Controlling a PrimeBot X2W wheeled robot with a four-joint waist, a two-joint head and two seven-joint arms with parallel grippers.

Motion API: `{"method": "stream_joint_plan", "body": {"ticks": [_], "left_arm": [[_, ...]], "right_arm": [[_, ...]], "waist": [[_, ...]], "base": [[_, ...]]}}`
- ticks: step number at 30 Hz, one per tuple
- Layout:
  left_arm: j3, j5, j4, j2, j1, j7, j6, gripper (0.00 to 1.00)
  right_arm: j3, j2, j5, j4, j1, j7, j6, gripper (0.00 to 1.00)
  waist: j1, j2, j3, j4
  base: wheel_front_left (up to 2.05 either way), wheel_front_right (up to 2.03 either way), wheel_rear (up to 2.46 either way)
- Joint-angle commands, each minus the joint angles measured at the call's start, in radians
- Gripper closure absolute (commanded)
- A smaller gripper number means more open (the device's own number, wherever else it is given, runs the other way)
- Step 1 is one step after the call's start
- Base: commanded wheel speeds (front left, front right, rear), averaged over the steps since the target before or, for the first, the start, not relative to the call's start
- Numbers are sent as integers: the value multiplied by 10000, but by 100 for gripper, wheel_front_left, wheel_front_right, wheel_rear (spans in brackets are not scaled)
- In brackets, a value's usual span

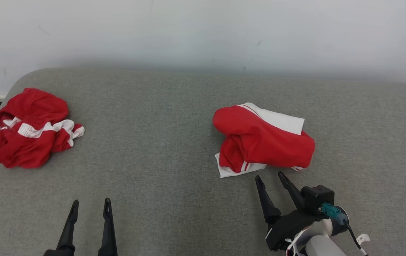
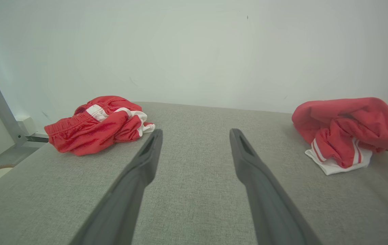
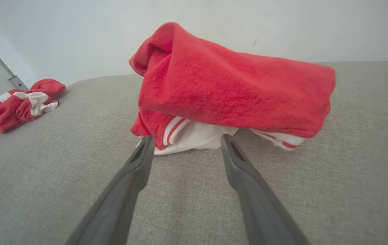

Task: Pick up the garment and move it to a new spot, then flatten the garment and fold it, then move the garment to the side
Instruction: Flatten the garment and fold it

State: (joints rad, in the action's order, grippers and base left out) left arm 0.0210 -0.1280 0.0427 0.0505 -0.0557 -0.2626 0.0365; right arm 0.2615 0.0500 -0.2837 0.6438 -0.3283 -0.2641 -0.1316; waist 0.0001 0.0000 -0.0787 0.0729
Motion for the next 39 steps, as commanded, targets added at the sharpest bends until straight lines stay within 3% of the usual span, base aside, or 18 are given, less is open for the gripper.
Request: {"method": "stream_joint_plan", "body": {"ticks": [1,17,19,28,39], "left_arm": [[25,-101,56,-3,172,-33,67,0],[259,-417,468,-6,880,-33,381,0],[261,-459,474,-3,953,-34,362,0],[108,-672,566,-4,826,-34,277,0],[-67,-809,652,-1,311,-34,397,0]], "right_arm": [[53,5,-140,276,-294,-7,18,0],[-569,47,67,2590,-1894,-7,18,0],[-678,41,20,2474,-2044,-6,18,100],[-608,26,192,1445,-1394,-4,18,100],[600,230,-525,-891,348,-6,18,100]], "waist": [[-1,0,-276,476],[-1,0,-1030,1919],[-1,0,-1082,1970],[-1,0,-888,1619],[-1,0,24,226]], "base": [[0,0,0],[0,0,0],[0,0,0],[0,0,0],[0,0,0]]}}
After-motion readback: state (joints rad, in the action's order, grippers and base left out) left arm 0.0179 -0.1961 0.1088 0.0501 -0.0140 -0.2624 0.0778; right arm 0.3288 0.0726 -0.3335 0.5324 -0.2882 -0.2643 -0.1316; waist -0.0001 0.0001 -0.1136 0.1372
